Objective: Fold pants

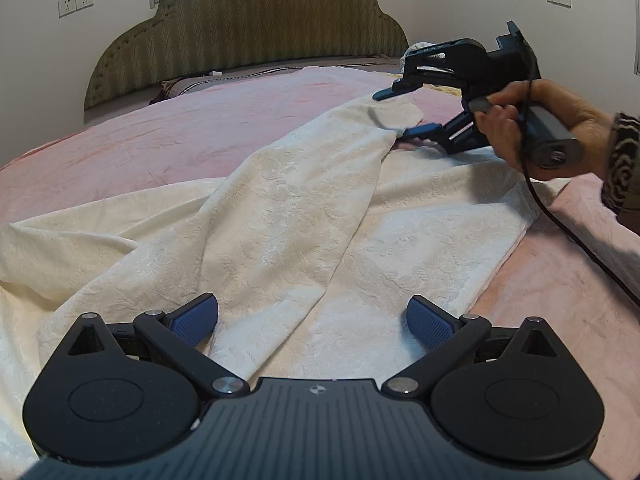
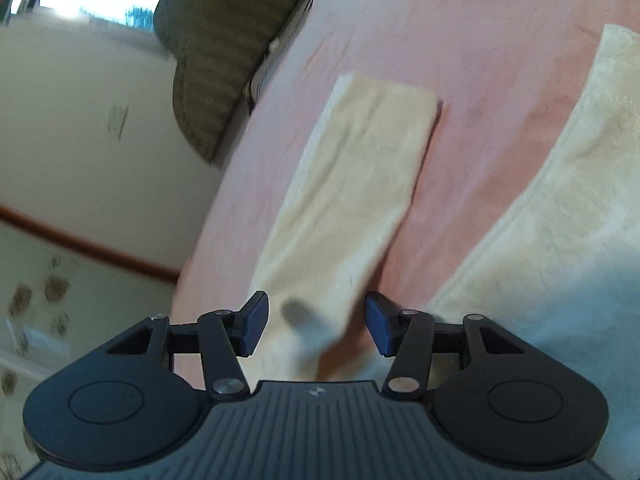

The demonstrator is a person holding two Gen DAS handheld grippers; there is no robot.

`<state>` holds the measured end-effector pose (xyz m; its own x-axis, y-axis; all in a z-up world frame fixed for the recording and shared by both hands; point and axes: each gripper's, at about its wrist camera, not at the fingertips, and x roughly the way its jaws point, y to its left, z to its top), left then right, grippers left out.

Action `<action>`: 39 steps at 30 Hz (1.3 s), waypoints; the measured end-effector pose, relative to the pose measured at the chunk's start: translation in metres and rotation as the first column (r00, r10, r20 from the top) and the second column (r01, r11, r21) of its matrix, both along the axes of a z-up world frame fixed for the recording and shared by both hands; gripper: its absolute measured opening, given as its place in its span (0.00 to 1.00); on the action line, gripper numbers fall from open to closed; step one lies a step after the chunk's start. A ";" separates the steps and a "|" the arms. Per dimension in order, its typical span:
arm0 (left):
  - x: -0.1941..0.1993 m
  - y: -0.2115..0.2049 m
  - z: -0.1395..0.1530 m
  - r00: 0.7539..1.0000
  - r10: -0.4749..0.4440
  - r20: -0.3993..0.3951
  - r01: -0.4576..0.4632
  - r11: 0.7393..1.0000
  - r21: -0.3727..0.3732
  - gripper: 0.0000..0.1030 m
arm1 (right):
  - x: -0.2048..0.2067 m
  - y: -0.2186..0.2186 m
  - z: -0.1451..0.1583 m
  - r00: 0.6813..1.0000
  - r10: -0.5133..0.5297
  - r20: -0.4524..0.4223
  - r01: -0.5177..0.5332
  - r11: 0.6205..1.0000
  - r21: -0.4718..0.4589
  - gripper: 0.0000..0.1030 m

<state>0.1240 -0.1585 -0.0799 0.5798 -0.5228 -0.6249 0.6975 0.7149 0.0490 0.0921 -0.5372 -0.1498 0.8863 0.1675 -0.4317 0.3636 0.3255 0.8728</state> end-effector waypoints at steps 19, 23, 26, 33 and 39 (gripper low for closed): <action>-0.025 -0.046 0.009 0.947 -0.003 0.322 -0.065 0.978 0.200 0.87 | -0.037 -0.022 0.084 0.934 -0.171 0.313 0.204 0.976 -0.076 0.04; -0.027 -0.056 0.007 0.952 -0.020 0.305 -0.049 0.975 0.218 0.61 | -0.056 -0.022 0.102 0.921 -0.171 0.349 0.216 0.972 -0.096 0.04; -0.017 -0.047 0.009 0.982 0.002 0.187 -0.030 0.988 0.151 0.27 | -0.072 -0.021 0.099 0.935 -0.180 0.306 0.235 0.960 -0.153 0.04; 0.010 -0.021 0.016 0.997 0.080 -0.005 -0.080 0.997 0.001 0.11 | -0.099 -0.029 0.036 0.969 -0.234 0.075 0.242 0.962 -0.126 0.05; 0.012 -0.020 0.017 0.997 0.079 -0.011 -0.080 0.997 -0.010 0.24 | -0.093 -0.036 0.006 0.975 -0.222 0.016 0.223 0.974 -0.041 0.09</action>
<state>0.1360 -0.1785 -0.0627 0.6131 -0.4817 -0.6261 0.6388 0.7686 0.0343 -0.0012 -0.5730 -0.1439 0.9040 -0.0527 -0.4242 0.4216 0.2739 0.8644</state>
